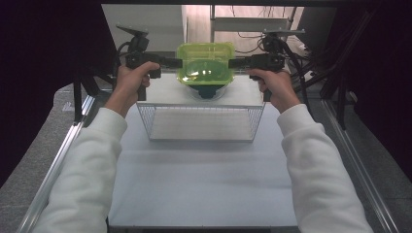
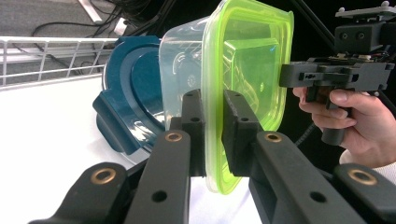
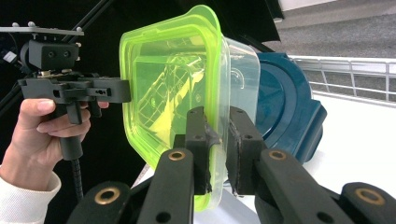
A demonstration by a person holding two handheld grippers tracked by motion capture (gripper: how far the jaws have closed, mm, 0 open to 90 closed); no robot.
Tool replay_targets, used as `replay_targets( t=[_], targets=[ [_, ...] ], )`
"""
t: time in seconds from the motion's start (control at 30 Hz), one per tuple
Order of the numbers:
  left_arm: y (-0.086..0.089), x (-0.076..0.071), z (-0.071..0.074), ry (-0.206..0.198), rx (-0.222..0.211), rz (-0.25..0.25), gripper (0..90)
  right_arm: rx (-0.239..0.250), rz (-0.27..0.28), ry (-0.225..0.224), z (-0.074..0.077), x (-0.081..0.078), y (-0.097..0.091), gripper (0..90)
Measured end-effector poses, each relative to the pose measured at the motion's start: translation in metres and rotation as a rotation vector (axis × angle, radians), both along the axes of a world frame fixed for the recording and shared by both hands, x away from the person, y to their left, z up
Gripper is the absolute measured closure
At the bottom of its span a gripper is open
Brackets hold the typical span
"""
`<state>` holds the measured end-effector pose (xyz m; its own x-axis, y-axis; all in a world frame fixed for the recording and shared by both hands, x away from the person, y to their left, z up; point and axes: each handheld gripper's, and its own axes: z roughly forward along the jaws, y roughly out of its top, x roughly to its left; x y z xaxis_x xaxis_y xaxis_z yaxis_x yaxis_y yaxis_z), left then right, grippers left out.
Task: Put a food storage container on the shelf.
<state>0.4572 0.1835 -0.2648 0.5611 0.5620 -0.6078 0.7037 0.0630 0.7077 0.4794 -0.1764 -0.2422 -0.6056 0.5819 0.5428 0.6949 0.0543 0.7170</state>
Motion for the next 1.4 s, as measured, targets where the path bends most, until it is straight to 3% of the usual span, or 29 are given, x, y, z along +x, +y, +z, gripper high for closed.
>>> replay_targets(
  t=[0.27, 0.4, 0.73, 0.93, 1.0, 1.03, 1.1, 1.2, 1.4],
  targets=[
    [0.002, 0.013, -0.006, 0.032, -0.05, 0.01, 80.1, 0.024, -0.038, 0.05, -0.005, 0.012, 0.0, 78.4],
    [0.003, 0.021, -0.01, 0.081, -0.106, 0.032, 79.2, 0.037, -0.066, 0.086, -0.007, 0.019, 0.001, 76.7],
    [0.005, 0.035, -0.022, 0.174, -0.182, 0.071, 74.5, 0.085, -0.135, 0.187, -0.018, 0.036, 0.005, 72.8],
    [0.004, 0.037, -0.024, 0.165, -0.184, 0.064, 73.2, 0.108, -0.143, 0.201, -0.02, 0.037, 0.003, 72.0],
    [0.001, 0.036, -0.023, 0.144, -0.155, 0.074, 69.1, 0.12, -0.15, 0.2, -0.021, 0.037, 0.002, 70.4],
    [0.0, 0.036, -0.023, 0.135, -0.147, 0.08, 64.1, 0.117, -0.149, 0.196, -0.021, 0.036, 0.002, 64.7],
    [-0.003, 0.035, -0.021, 0.111, -0.113, 0.101, 49.5, 0.118, -0.173, 0.163, -0.02, 0.035, 0.002, 51.5],
    [-0.003, 0.031, -0.018, 0.067, -0.087, 0.129, 31.5, 0.14, -0.177, 0.104, -0.016, 0.03, -0.001, 41.6],
    [-0.003, 0.012, -0.007, -0.04, 0.018, 0.147, 24.7, 0.086, -0.173, -0.02, -0.006, 0.01, -0.01, 33.5]
  ],
)
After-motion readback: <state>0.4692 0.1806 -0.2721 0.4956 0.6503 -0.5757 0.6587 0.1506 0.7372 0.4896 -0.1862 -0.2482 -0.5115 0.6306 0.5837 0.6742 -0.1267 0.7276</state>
